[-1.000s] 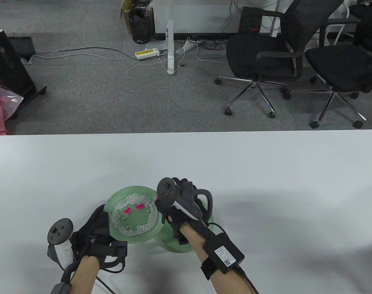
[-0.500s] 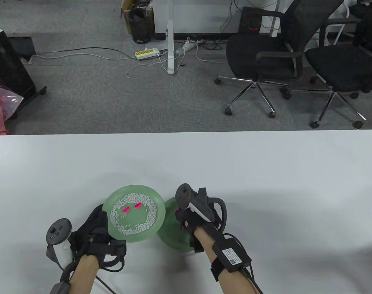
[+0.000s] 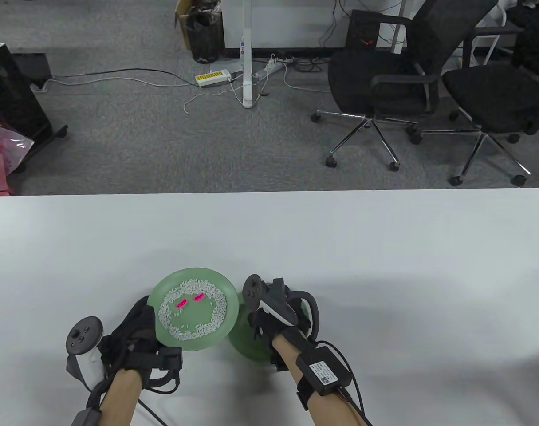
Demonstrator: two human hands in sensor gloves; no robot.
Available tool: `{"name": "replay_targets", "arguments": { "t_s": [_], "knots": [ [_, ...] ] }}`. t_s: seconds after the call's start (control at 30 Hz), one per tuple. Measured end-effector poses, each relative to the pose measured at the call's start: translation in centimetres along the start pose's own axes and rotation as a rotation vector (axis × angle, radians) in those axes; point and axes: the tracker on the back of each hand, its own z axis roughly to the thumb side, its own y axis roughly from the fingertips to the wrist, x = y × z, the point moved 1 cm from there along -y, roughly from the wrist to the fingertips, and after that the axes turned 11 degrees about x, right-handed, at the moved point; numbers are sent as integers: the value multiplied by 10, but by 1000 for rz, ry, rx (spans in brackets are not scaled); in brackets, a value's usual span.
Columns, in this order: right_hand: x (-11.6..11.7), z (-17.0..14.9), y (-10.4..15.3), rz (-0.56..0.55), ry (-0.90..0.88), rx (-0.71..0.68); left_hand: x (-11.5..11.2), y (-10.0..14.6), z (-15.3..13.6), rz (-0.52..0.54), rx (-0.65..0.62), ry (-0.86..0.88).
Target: Pick gummy candy with hand pinch into plate
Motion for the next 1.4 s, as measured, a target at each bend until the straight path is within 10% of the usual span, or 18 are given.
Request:
{"name": "replay_targets", "arguments": {
  "t_s": [0.3, 0.67, 1.07, 1.4],
  "knots": [
    [-6, -2, 3, -58, -40, 13, 1, 0, -1, 0, 1, -1],
    [-70, 16, 32, -230, -380, 2, 0, -1, -2, 7, 2, -9],
    [-68, 122, 42, -122, -97, -41, -3, -1, -3, 16, -15, -29],
    [-57, 146, 33, -97, 4, -39, -3, -1, -2, 15, -23, -40]
  ]
}}
